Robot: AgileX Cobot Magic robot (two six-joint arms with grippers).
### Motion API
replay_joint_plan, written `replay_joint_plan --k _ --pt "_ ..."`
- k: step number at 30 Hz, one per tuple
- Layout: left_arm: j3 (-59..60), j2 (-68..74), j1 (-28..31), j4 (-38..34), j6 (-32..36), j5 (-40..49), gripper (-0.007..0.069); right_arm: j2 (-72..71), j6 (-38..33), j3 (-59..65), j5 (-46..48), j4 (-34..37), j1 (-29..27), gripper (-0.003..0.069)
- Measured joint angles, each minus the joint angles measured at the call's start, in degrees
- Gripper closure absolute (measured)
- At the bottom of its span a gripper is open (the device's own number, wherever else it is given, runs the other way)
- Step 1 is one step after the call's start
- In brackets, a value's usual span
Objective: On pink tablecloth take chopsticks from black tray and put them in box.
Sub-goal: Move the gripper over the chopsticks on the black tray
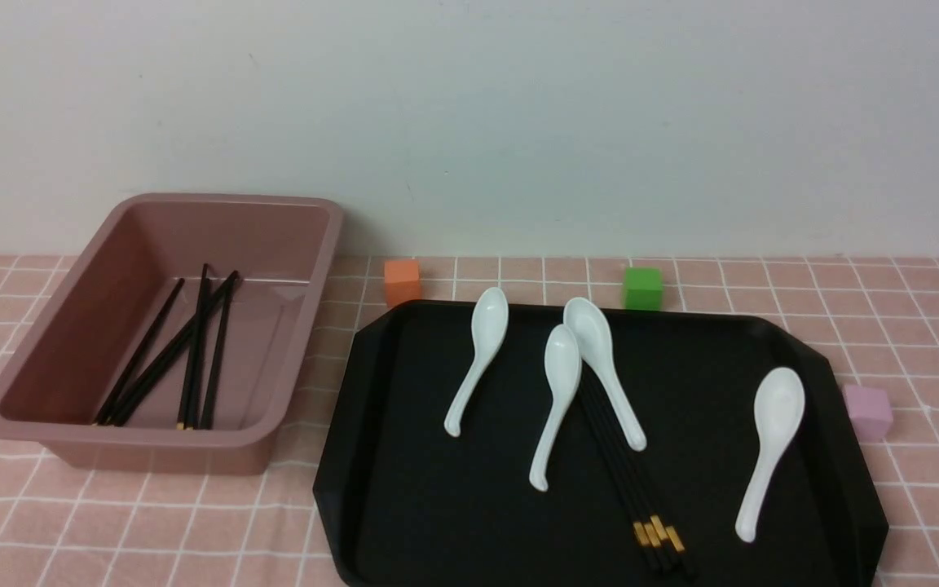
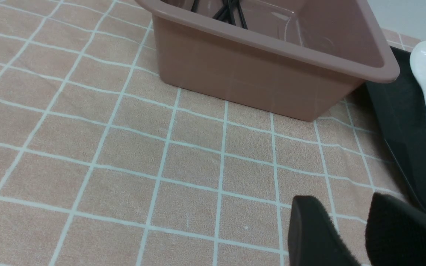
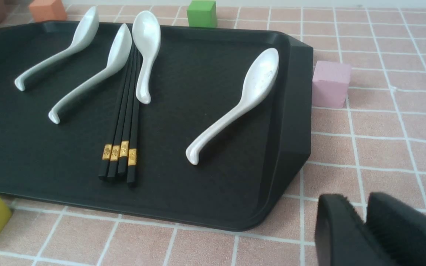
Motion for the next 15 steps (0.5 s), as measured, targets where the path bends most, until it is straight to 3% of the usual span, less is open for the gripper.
replay_joint_plan --k 7,15 --pt "0.00 0.00 0.00 0.00 0.00 0.00 0.0386 0.00 0.35 0.11 -1.33 0.13 0.00 0.0510" --pt "0.00 0.00 0.00 0.00 0.00 0.00 0.0386 0.00 8.76 0.72 -13.59 15.64 0.00 0.0501"
